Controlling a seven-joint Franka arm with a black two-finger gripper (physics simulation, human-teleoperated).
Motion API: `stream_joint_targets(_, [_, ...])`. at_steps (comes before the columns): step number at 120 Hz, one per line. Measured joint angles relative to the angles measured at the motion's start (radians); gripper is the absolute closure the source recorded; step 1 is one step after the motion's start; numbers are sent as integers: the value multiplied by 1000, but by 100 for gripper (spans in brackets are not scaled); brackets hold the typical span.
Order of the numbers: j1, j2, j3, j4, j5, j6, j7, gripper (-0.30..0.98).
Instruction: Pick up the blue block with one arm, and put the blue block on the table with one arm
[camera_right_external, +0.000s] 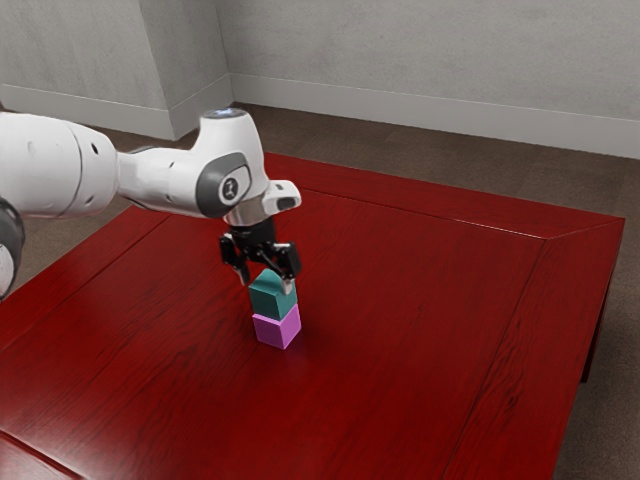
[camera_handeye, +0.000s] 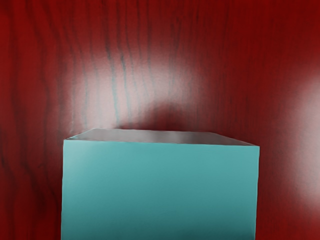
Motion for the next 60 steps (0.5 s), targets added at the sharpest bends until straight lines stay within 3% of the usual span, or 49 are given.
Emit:
stream_joint_targets(47, [0, 64, 0, 16, -19, 34, -12, 1])
stream_joint_targets(60, [0, 65, 0, 16, -21, 37, -15, 21])
